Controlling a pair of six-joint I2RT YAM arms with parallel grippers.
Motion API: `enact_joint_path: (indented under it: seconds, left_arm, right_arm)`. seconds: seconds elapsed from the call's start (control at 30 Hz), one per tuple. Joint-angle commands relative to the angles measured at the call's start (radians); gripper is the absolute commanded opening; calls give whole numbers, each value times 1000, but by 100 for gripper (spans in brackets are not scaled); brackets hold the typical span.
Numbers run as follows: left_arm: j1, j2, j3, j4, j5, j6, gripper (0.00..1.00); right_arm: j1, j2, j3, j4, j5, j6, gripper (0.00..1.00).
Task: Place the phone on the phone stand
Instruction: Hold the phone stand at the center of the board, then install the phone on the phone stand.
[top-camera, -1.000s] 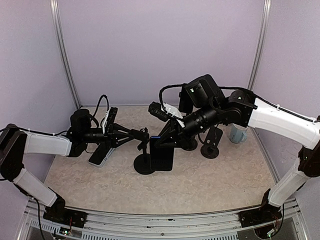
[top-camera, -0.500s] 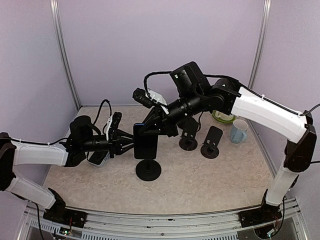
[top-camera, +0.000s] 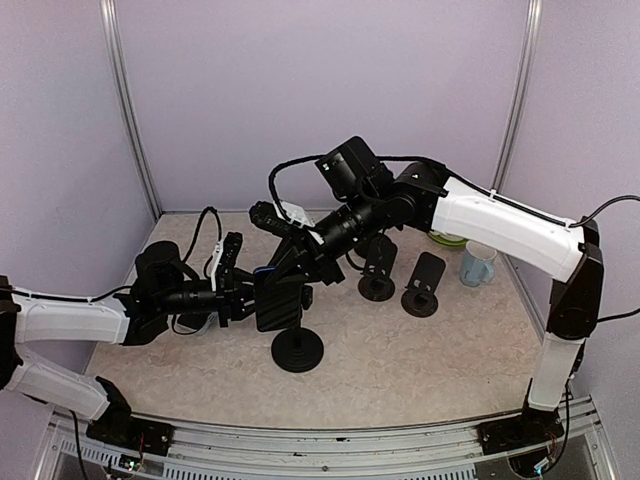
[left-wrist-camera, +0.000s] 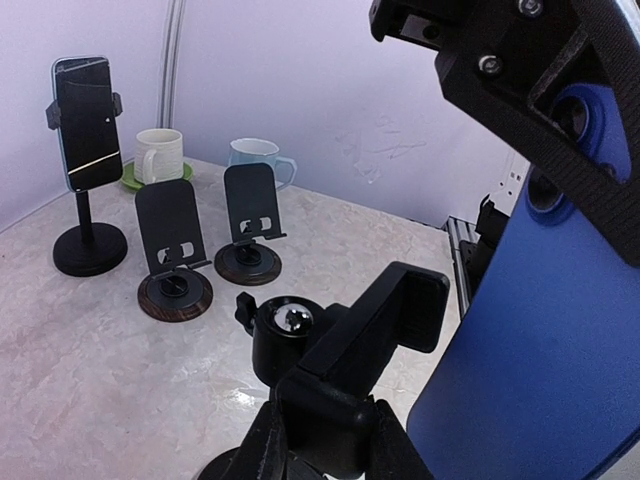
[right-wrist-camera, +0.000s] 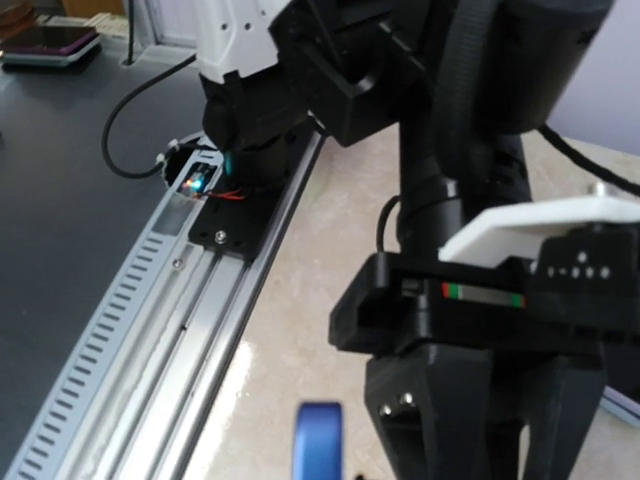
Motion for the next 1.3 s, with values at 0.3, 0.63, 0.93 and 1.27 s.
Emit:
enact_joint_path:
  seconds: [0.3, 0.63, 0.93, 1.27]
  left_arm:
    - [-15, -65, -8, 33, 18, 14, 13]
    - [-20, -109, -26, 27, 5, 17, 13]
    - [-24, -187, -60, -5, -41, 16, 13]
    - [-28, -234, -82, -25, -99, 17, 13]
  right_arm:
    - [-66, 32, -6, 18, -115, -167, 0]
    - [-88, 84, 20, -81, -55, -152, 0]
    - [-134, 64, -23, -164, 32, -100, 0]
    - [-135, 79, -25, -245, 106, -80, 0]
